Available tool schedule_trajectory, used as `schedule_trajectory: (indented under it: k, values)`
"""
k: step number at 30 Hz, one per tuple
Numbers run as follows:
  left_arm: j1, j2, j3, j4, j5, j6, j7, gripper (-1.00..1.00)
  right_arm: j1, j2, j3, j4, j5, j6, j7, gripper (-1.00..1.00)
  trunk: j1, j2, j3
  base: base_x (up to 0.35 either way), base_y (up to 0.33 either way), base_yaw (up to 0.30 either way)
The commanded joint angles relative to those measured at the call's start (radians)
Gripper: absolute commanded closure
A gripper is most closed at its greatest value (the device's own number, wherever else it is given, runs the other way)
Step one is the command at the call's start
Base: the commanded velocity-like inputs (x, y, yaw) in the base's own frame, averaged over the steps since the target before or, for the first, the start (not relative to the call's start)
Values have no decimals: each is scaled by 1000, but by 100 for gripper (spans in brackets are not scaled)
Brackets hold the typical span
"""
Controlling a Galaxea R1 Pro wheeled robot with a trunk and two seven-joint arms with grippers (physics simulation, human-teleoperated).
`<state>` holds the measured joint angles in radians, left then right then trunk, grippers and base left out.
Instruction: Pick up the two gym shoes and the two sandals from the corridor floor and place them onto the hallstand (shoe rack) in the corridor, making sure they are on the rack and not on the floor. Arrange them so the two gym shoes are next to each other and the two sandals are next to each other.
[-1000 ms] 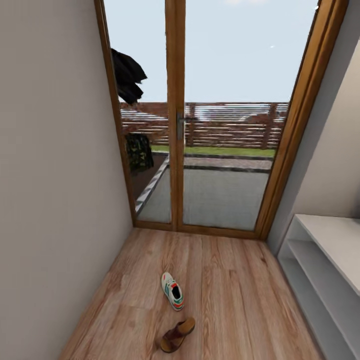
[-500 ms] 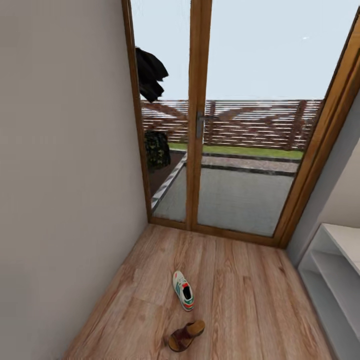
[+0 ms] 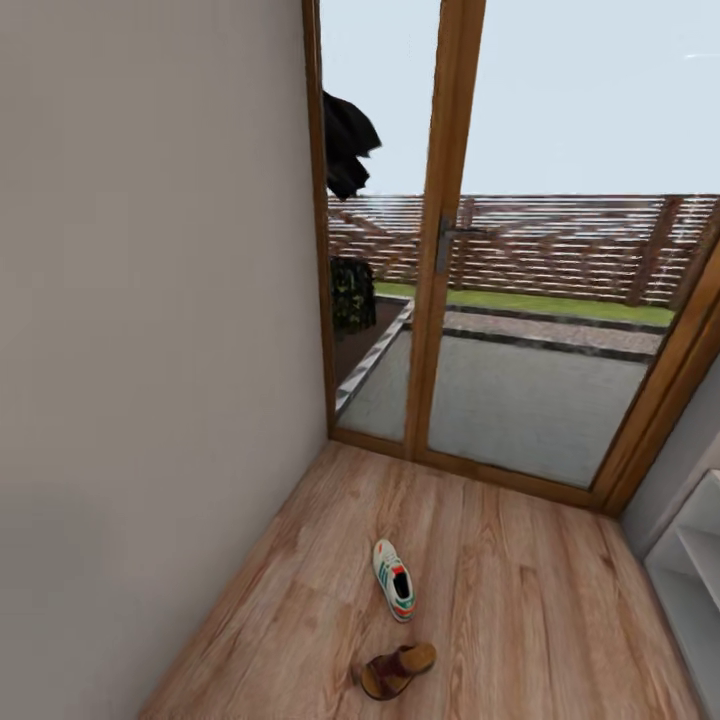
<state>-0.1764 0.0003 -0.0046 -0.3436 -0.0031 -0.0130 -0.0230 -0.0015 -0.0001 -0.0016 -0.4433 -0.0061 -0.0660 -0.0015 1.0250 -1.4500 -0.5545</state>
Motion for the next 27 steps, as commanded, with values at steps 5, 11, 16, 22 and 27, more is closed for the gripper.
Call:
schedule_trajectory:
  k: [5, 11, 16, 22, 27]
  values:
    - [0, 0, 1, 0, 0, 0, 1, -100, 0, 0, 0, 0, 1, 0, 0, -100, 0, 0, -3, 0, -107, 207]
    - [0, 0, 2, 0, 0, 0, 1, -100, 0, 0, 0, 0, 4, 1, 0, -100, 0, 0, -5, 0, -267, 46]
    - [0, 0, 2, 0, 1, 0, 1, -100, 0, 0, 1, 1, 6, 1, 0, -100, 0, 0, -5, 0, -238, 4]
    - [0, 0, 2, 0, 0, 0, 1, -100, 0, 0, 3, 1, 9, 0, 0, -100, 0, 0, -5, 0, -151, 1]
    - [0, 0, 2, 0, 0, 0, 1, -100, 0, 0, 3, 1, 7, 0, 0, -100, 0, 0, -5, 0, -38, 0]
